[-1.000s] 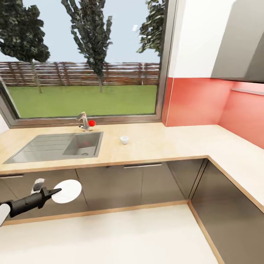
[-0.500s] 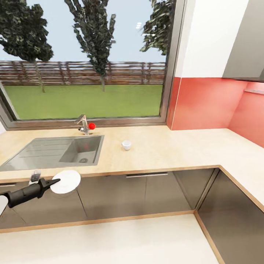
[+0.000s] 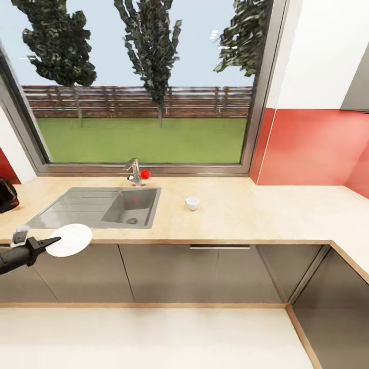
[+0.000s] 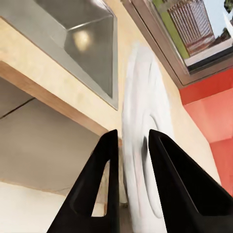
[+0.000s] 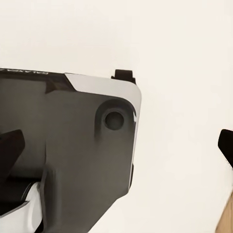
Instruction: Set up a coffee station on the kitchen countertop: keep the coffee maker on the countertop, move the bottle of coffee from the kitchen shelf to the counter next to the coffee maker, place a paper coffee filter on top of the coffee maker, put the saucer next to the coffee maker with the coffee cup on the saucer, and place the electric kettle next to the coffee maker.
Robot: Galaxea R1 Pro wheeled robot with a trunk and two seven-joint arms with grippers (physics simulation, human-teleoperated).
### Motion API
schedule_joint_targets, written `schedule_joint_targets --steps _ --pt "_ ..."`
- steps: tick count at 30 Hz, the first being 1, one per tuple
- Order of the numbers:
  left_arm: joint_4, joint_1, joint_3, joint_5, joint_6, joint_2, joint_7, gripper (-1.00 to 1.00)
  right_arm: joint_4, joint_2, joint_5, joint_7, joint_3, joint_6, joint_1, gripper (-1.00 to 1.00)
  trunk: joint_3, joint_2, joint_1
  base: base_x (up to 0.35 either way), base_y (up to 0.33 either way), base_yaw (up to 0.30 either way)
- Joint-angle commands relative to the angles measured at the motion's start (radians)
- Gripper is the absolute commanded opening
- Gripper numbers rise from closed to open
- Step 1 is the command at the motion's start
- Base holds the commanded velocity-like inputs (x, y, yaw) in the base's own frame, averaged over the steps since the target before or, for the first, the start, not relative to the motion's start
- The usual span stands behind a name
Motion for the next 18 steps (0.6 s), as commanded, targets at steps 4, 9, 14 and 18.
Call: schedule_joint_targets --steps 4,9,14,18 --pt "0.000 -0.003 0.003 -0.006 0.005 0.015 -0.004 -1.00 -0.003 0.000 0.007 0.004 0.000 0.006 0.000 1.00 -0.003 -0.002 0.001 0.000 0.000 0.274" --pt "0.000 -0.006 0.005 -0.006 0.007 0.036 0.014 -1.00 -0.003 0.000 0.005 0.004 -0.001 0.006 0.000 1.00 -0.005 -0.002 0.001 0.000 0.000 0.274" --pt "0.001 -0.005 0.004 -0.006 0.007 0.037 0.050 -1.00 -0.003 0.003 0.002 0.004 -0.002 0.006 0.000 1.00 -0.007 -0.002 0.001 0.000 0.000 0.274" --pt "-0.014 0.003 0.003 0.000 0.002 0.032 0.048 -1.00 -0.022 0.014 0.001 0.008 0.000 0.006 0.000 1.00 -0.009 -0.002 0.001 0.000 0.000 0.274"
